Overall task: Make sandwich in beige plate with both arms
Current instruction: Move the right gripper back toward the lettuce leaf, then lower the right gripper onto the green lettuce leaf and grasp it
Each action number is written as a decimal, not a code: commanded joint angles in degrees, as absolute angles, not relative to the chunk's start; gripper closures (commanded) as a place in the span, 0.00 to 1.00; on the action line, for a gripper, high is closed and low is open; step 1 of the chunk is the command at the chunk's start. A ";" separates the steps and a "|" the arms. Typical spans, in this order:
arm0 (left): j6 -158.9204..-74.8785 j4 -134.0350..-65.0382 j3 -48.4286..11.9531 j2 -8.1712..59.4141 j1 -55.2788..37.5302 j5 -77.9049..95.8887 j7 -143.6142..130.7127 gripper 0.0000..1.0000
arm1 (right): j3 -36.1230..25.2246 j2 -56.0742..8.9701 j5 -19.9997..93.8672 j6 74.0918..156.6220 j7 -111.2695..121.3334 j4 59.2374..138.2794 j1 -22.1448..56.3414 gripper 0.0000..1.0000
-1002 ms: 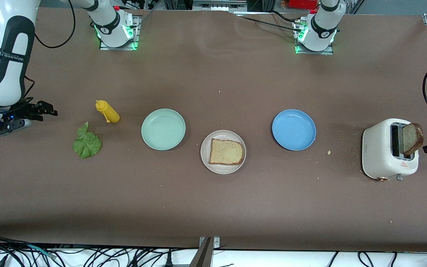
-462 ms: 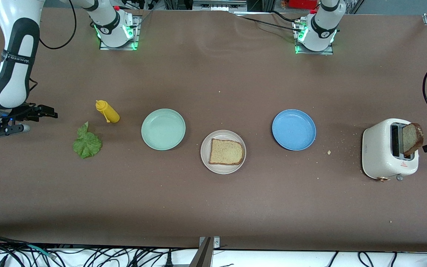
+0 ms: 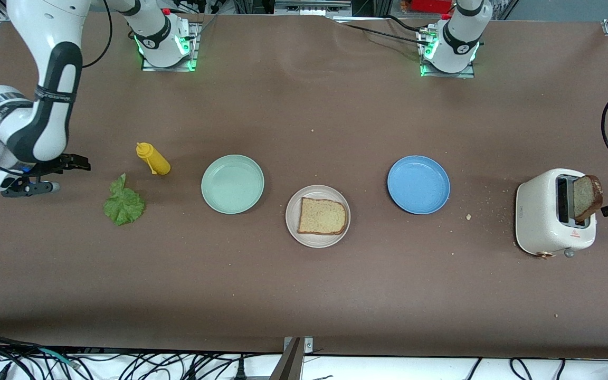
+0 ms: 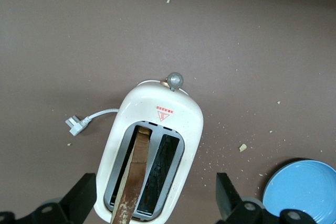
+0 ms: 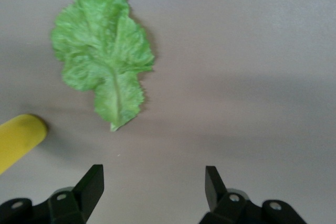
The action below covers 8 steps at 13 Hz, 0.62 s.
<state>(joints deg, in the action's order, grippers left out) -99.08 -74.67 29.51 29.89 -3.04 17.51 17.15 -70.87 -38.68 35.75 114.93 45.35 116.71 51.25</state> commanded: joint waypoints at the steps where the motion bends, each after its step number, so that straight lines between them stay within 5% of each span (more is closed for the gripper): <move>1: -99.23 -74.97 29.27 29.53 -2.99 15.64 17.31 0.00 | -71.11 -38.58 36.90 118.48 44.30 120.84 52.91 0.13; 8: -99.23 -74.97 29.18 29.53 -3.25 15.56 17.31 0.00 | -66.71 -39.55 48.43 120.23 44.30 122.52 52.21 0.09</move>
<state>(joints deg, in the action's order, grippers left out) -99.08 -74.73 29.50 29.90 -3.08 17.51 17.15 -67.43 -38.79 46.54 118.78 44.72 122.16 52.29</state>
